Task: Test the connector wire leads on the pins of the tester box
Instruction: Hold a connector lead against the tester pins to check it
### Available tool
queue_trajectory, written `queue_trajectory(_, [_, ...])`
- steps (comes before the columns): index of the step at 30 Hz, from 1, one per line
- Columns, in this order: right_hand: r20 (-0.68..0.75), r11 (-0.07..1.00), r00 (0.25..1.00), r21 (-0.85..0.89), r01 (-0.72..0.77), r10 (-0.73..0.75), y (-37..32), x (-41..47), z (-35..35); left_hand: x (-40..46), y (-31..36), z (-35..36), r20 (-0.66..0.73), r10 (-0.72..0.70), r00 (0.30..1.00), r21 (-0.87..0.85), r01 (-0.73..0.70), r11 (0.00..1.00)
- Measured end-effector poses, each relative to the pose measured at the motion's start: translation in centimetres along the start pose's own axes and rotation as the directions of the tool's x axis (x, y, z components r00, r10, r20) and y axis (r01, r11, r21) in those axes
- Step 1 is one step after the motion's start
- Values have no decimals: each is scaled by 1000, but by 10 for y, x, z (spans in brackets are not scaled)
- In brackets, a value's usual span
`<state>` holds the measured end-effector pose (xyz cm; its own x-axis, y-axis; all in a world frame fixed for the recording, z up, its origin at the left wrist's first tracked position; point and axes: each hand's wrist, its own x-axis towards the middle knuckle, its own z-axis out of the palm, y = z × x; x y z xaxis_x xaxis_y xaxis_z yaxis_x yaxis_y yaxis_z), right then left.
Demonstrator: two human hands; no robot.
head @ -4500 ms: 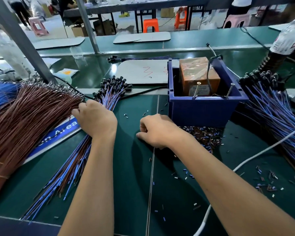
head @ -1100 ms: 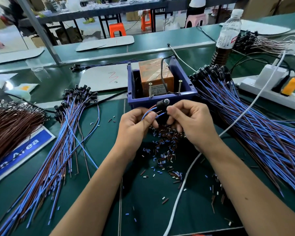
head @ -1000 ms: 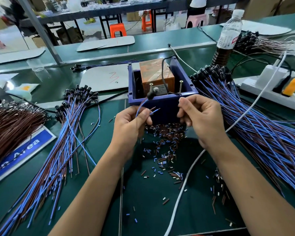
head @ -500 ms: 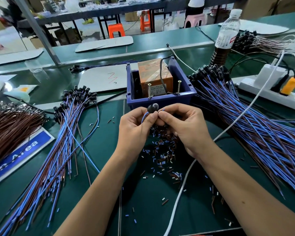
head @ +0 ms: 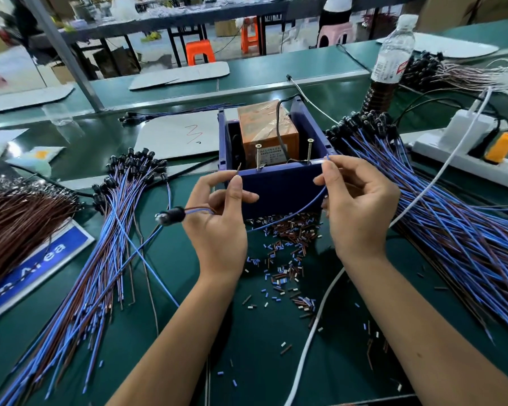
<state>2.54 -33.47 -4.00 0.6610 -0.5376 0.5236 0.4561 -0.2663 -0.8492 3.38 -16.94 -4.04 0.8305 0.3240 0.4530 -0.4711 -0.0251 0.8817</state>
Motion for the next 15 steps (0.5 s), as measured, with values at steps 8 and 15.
queue_trajectory(8, [-69,912,950,-311,268,-303,-7,1,6,2,1,15,-71,41,997,-12,-42,999])
queue_trajectory(15, [-9,868,933,-369,332,-361,-9,4,13,3,-2,20,-69,77,995,16,-76,997])
